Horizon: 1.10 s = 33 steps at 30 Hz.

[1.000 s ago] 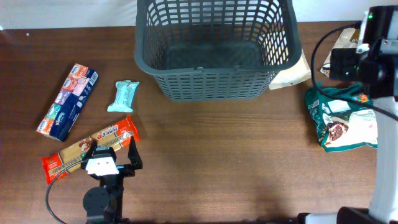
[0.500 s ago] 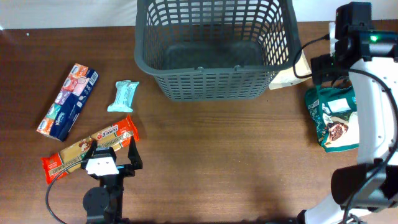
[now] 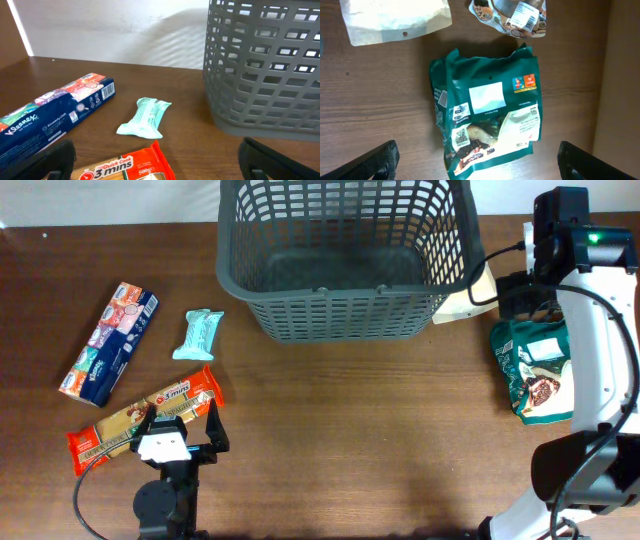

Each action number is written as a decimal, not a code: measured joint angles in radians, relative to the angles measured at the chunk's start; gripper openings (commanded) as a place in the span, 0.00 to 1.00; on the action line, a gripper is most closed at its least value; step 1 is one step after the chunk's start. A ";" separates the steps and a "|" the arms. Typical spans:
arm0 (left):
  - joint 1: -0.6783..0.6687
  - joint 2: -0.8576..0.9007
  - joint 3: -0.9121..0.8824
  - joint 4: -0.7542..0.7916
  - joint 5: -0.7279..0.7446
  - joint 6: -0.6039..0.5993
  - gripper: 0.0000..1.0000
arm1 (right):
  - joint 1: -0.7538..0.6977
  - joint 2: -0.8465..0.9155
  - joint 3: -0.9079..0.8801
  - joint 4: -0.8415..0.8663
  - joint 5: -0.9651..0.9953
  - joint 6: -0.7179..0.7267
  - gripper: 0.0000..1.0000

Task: Pack container
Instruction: 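Move right gripper over the green Nescafé coffee bag, then lower right gripper and grasp the green coffee bag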

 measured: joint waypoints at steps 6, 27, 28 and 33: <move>0.000 0.000 0.000 0.000 0.000 0.000 0.99 | -0.049 0.006 -0.076 0.022 -0.002 0.000 0.99; 0.000 0.000 0.000 0.000 0.000 0.000 0.99 | -0.072 0.019 -0.313 0.090 -0.166 -0.008 0.99; 0.000 0.000 0.000 0.000 0.000 0.000 0.99 | -0.072 0.019 -0.331 0.094 -0.166 -0.006 0.99; 0.000 0.000 0.000 0.000 0.000 0.000 0.99 | -0.072 0.019 -0.381 0.101 -0.169 -0.002 0.99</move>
